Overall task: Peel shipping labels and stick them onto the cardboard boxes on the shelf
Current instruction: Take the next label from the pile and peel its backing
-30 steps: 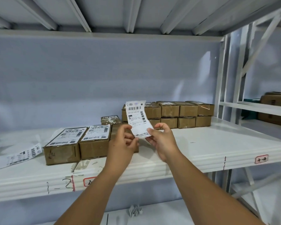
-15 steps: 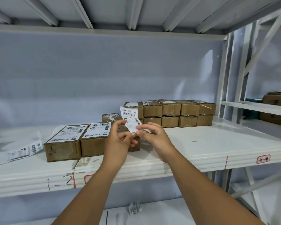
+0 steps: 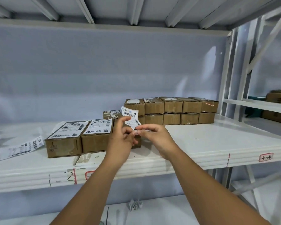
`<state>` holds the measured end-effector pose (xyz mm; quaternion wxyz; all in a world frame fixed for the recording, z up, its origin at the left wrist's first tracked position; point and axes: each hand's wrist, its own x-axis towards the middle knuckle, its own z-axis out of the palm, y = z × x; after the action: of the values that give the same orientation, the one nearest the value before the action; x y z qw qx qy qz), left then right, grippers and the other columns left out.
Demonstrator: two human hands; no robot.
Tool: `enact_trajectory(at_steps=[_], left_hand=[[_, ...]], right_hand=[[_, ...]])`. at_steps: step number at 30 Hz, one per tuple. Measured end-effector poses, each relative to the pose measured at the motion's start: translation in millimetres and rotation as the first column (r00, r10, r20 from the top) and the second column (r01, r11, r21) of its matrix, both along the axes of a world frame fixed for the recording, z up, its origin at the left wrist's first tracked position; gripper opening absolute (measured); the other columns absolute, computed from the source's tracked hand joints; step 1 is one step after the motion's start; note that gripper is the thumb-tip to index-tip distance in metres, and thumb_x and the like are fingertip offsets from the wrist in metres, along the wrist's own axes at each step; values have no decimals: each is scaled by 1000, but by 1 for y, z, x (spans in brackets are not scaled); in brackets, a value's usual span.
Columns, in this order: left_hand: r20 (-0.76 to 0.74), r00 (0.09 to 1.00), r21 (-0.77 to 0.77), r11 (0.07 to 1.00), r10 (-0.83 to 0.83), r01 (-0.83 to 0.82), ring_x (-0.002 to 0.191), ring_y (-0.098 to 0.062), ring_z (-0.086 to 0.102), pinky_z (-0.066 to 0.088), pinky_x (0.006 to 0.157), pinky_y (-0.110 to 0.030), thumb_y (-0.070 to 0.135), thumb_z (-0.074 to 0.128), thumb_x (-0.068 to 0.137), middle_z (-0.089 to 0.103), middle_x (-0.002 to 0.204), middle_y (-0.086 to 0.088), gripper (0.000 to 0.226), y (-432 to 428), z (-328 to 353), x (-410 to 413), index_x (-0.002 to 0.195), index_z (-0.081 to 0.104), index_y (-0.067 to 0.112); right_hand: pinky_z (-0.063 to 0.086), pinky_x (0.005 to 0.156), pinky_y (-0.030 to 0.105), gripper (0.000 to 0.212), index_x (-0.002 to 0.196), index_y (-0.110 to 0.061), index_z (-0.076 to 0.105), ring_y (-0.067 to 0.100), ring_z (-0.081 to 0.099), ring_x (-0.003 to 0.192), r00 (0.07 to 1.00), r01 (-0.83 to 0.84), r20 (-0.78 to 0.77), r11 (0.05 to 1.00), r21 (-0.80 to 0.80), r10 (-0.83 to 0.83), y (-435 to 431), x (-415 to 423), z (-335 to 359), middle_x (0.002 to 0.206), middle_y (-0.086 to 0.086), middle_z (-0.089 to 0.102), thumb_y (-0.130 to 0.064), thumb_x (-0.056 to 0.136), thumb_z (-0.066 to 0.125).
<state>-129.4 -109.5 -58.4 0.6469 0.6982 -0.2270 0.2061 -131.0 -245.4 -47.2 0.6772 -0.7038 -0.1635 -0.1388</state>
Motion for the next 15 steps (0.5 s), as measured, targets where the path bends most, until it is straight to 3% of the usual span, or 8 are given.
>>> enact_trajectory(at_steps=[4, 8, 15], left_hand=[[71, 995, 98, 992, 69, -76, 56, -12, 58, 49, 68, -38, 0, 50, 92, 61, 64, 11, 42, -1, -2, -3, 102, 44, 40], [139, 985, 174, 976, 104, -128, 58, -12, 61, 55, 68, -43, -2, 54, 90, 64, 68, 6, 45, -3, -1, -9, 113, 39, 34], [115, 987, 223, 966, 111, -134, 59, -7, 60, 54, 71, -40, 1, 55, 91, 66, 70, 8, 46, -3, -1, -10, 128, 39, 23]], right_hand=[[48, 77, 17, 9, 82, -16, 71, 7, 62, 81, 1000, 3, 6, 1000, -4, -3, 1, 0, 0, 82, -3, 69, -7, 79, 73], [49, 83, 22, 9, 83, -13, 69, 12, 62, 84, 1000, -15, 6, 1000, 2, 15, 1, 0, -1, 83, 0, 68, -5, 79, 72], [46, 64, 9, 6, 83, -3, 68, -2, 62, 66, 999, 0, 43, 999, 53, -2, 0, -5, 2, 74, -5, 66, 2, 84, 65]])
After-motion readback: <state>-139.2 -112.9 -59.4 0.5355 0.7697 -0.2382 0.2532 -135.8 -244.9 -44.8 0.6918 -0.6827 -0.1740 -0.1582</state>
